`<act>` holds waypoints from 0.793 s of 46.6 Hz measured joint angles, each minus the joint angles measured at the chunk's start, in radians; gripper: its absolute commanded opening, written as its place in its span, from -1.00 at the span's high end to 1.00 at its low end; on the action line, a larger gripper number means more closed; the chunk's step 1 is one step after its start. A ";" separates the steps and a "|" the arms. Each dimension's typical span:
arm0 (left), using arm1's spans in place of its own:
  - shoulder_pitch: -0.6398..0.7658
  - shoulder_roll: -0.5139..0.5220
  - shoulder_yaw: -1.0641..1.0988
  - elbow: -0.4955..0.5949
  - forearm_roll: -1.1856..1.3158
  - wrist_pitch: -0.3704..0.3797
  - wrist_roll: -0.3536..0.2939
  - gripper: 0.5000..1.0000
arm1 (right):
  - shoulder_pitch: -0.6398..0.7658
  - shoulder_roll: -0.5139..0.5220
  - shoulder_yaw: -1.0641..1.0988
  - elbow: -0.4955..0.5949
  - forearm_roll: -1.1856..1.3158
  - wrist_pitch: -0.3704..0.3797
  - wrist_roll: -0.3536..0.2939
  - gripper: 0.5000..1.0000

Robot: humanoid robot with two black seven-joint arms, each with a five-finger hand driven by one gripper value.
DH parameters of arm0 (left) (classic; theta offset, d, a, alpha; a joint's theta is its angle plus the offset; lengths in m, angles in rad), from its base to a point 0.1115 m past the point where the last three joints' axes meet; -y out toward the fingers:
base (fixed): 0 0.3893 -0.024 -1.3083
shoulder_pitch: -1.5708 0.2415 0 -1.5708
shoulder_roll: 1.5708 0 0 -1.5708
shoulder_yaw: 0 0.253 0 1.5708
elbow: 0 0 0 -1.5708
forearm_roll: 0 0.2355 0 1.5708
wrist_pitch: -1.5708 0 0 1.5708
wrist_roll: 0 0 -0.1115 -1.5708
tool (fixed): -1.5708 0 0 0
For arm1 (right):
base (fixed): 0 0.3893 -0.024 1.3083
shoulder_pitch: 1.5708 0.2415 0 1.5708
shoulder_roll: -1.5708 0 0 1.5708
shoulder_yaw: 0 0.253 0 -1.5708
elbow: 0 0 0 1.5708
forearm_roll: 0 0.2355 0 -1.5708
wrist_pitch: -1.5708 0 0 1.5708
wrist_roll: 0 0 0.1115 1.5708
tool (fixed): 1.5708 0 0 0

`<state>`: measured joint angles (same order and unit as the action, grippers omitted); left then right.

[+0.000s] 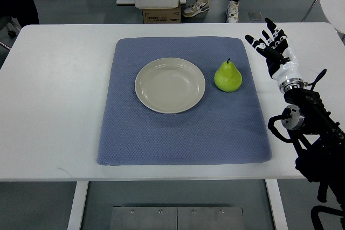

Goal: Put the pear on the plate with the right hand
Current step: 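Move the right hand over the green pear, fingers around it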

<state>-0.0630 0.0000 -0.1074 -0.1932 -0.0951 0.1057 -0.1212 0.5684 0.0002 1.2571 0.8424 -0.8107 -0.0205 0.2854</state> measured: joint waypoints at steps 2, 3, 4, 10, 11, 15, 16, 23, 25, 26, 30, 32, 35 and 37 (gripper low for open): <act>0.000 0.000 0.000 0.000 0.000 0.000 0.000 -1.00 | -0.001 0.000 -0.008 0.003 -0.011 0.001 0.003 -1.00; 0.000 0.000 0.000 0.000 0.000 0.000 0.000 -1.00 | -0.001 0.000 -0.012 0.003 -0.015 0.001 0.004 -1.00; 0.000 0.000 0.000 0.000 0.000 0.000 0.000 -1.00 | -0.001 0.000 -0.015 0.003 -0.020 0.001 0.005 -1.00; 0.000 0.000 0.000 0.000 0.000 0.000 0.000 -1.00 | -0.002 0.000 -0.037 0.003 -0.058 0.001 0.014 -0.99; 0.000 0.000 0.000 0.000 0.000 0.000 0.000 -1.00 | -0.002 0.000 -0.042 0.003 -0.066 0.001 0.017 -0.99; 0.000 0.000 0.000 0.000 0.000 0.000 0.000 -1.00 | 0.000 0.000 -0.066 0.003 -0.092 0.000 0.036 -0.99; 0.000 0.000 0.000 0.000 0.000 0.000 0.000 -1.00 | 0.001 0.000 -0.069 0.002 -0.096 0.000 0.042 -0.99; 0.000 0.000 0.000 0.000 0.000 0.000 0.000 -1.00 | 0.001 0.000 -0.095 0.000 -0.115 -0.003 0.057 -0.98; 0.000 0.000 0.000 0.000 0.000 0.000 0.000 -1.00 | 0.002 0.000 -0.108 0.000 -0.119 -0.004 0.066 -0.98; 0.000 0.000 0.000 0.000 0.000 0.000 0.000 -1.00 | 0.002 0.000 -0.114 -0.001 -0.121 -0.004 0.070 -0.99; 0.000 0.000 0.000 0.000 0.000 0.000 0.000 -1.00 | 0.002 0.000 -0.135 -0.002 -0.135 -0.005 0.085 -0.98; 0.000 0.000 0.000 0.000 0.000 0.000 0.000 -1.00 | 0.001 0.000 -0.141 -0.002 -0.138 -0.005 0.091 -0.98; 0.000 0.000 0.000 0.000 0.000 0.000 0.000 -1.00 | -0.002 0.000 -0.153 -0.002 -0.144 -0.006 0.094 -0.98; 0.000 0.000 0.000 0.000 0.000 0.000 0.000 -1.00 | -0.002 0.000 -0.160 -0.003 -0.146 -0.006 0.094 -0.99</act>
<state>-0.0629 0.0000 -0.1074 -0.1936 -0.0949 0.1060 -0.1212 0.5662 0.0000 1.0970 0.8396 -0.9564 -0.0261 0.3798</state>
